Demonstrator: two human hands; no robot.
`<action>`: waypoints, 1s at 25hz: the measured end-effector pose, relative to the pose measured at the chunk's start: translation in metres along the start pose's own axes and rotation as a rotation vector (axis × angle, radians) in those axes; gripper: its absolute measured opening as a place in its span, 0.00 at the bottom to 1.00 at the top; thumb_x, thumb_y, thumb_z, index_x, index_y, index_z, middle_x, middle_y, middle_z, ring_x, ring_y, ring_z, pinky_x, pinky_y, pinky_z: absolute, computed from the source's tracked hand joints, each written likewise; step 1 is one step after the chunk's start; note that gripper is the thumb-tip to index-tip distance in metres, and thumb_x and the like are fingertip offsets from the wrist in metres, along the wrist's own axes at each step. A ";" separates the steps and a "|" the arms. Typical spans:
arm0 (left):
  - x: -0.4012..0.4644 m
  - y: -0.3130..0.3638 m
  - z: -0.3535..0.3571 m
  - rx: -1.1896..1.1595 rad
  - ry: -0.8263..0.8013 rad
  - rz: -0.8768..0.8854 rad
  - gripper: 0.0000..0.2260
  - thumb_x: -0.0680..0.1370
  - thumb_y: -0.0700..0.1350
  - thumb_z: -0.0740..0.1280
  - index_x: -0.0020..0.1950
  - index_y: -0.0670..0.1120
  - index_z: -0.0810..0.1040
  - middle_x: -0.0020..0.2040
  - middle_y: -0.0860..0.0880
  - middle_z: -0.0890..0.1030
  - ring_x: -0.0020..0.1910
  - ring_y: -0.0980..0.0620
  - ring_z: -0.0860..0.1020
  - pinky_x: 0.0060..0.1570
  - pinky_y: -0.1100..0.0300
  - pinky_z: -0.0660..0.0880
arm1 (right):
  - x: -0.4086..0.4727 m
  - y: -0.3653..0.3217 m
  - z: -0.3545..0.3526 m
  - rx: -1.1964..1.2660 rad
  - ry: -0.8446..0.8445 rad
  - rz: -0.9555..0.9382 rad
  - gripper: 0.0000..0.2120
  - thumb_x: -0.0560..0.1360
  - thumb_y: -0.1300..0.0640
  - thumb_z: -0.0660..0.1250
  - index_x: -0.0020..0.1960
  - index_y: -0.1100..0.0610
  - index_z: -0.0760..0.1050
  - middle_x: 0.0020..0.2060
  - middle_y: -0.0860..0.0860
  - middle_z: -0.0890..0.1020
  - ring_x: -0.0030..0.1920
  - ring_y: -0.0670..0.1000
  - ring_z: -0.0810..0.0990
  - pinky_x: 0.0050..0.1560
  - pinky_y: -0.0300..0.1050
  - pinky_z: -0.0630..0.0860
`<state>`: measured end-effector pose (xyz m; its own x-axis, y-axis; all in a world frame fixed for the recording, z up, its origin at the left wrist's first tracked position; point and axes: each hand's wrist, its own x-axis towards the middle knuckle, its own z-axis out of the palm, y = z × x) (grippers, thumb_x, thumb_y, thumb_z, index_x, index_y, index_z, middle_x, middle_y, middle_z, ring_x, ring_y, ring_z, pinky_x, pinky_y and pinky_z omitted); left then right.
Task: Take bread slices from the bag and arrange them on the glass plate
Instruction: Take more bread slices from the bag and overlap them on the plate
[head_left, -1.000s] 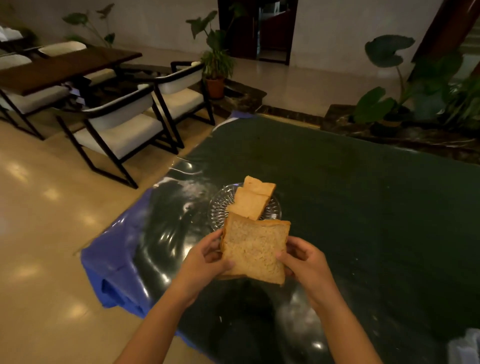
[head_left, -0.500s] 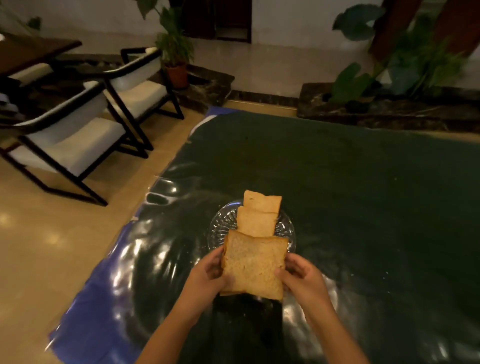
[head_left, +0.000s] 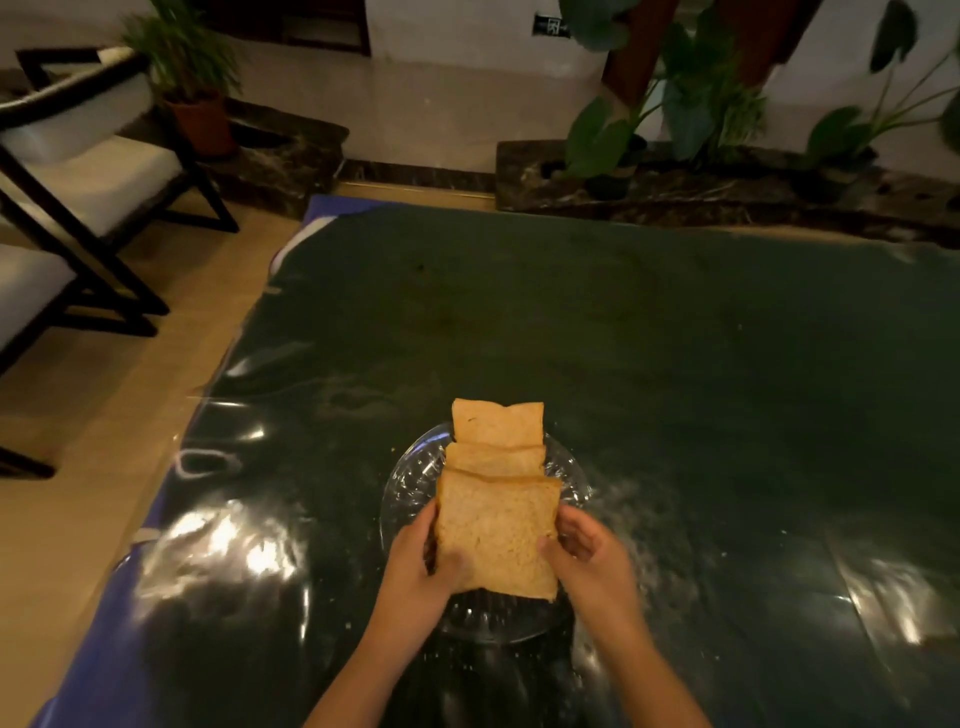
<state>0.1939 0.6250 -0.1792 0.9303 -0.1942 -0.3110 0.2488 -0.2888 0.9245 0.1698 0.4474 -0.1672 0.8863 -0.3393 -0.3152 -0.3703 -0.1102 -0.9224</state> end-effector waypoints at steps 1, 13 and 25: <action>0.006 -0.003 0.001 0.039 0.000 -0.012 0.25 0.75 0.43 0.65 0.70 0.54 0.63 0.66 0.49 0.70 0.65 0.51 0.70 0.62 0.45 0.73 | 0.006 0.003 0.002 -0.015 -0.001 0.000 0.20 0.70 0.66 0.69 0.43 0.39 0.74 0.41 0.37 0.80 0.42 0.34 0.80 0.35 0.30 0.76; 0.009 -0.008 0.020 0.313 0.142 0.057 0.28 0.76 0.44 0.64 0.74 0.48 0.57 0.62 0.51 0.64 0.58 0.58 0.67 0.59 0.64 0.66 | 0.023 0.020 0.002 -0.172 0.043 -0.060 0.10 0.71 0.59 0.68 0.52 0.50 0.78 0.42 0.41 0.81 0.44 0.40 0.80 0.45 0.38 0.76; 0.015 0.005 0.023 0.222 0.388 -0.049 0.06 0.71 0.40 0.72 0.43 0.47 0.76 0.39 0.53 0.78 0.38 0.59 0.76 0.34 0.71 0.68 | 0.014 0.007 0.010 -0.314 0.213 -0.128 0.09 0.71 0.57 0.69 0.51 0.51 0.79 0.35 0.38 0.76 0.36 0.34 0.74 0.33 0.27 0.65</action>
<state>0.2031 0.5989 -0.1840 0.9615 0.1785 -0.2090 0.2711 -0.4911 0.8279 0.1825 0.4512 -0.1806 0.8655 -0.4865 -0.1189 -0.3571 -0.4329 -0.8277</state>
